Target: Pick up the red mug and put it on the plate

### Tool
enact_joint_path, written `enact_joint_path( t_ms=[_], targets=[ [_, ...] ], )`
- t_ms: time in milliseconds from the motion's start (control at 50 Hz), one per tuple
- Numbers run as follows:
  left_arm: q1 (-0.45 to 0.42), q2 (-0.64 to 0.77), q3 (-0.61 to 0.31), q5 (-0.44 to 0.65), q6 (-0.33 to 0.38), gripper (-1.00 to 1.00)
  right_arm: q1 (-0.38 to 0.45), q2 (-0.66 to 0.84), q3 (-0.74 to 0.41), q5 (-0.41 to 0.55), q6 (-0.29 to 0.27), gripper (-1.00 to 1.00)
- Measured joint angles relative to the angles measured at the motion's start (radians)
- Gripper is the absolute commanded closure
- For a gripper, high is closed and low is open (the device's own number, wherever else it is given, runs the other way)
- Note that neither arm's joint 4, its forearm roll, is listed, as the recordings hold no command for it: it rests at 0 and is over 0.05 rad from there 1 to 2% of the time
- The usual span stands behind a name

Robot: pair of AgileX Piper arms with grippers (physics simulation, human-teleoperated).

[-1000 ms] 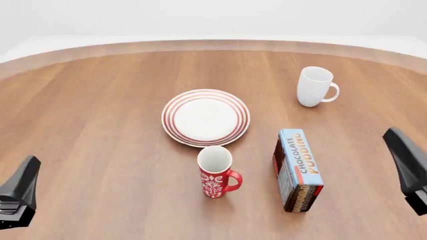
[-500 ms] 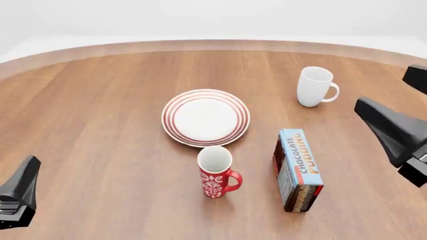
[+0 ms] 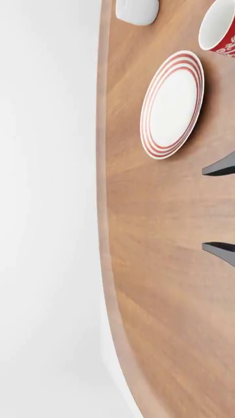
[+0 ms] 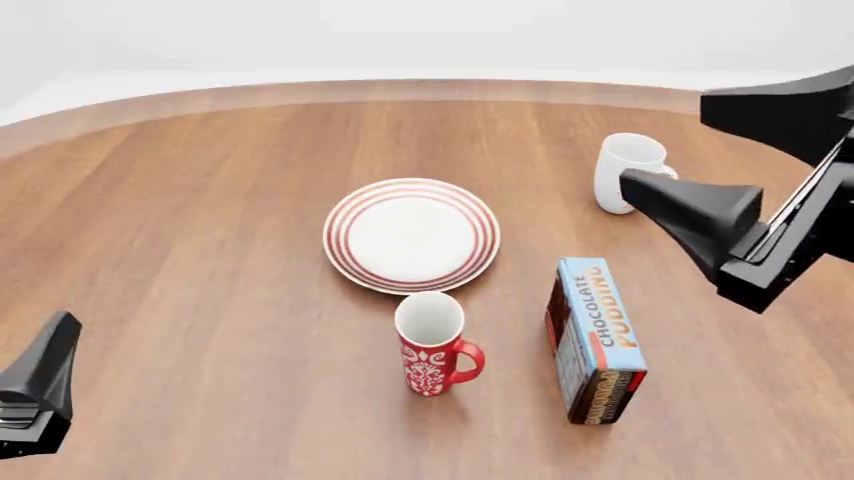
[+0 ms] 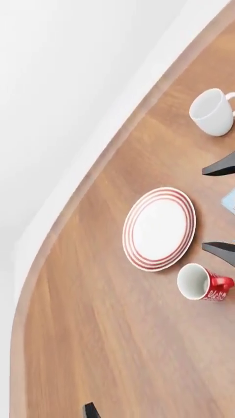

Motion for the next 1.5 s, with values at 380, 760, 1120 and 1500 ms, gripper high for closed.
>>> enact_joint_path(
  t_ms=[380,760,1120,1500],
  targets=[
    [0.000,0.000,0.000,0.000,0.000,-1.00,0.047,0.105,-0.048,0.067,-0.037,-1.00],
    [0.000,0.000,0.000,0.000,0.000,-1.00,0.080,0.173,-0.018,0.046,-0.027,-1.00],
    [0.000,0.000,0.000,0.000,0.000,-1.00,0.111,0.237,0.034,-0.006,0.007,-1.00],
    [0.000,0.000,0.000,0.000,0.000,-1.00,0.156,0.308,0.069,-0.076,0.058,-1.00]
  ],
)
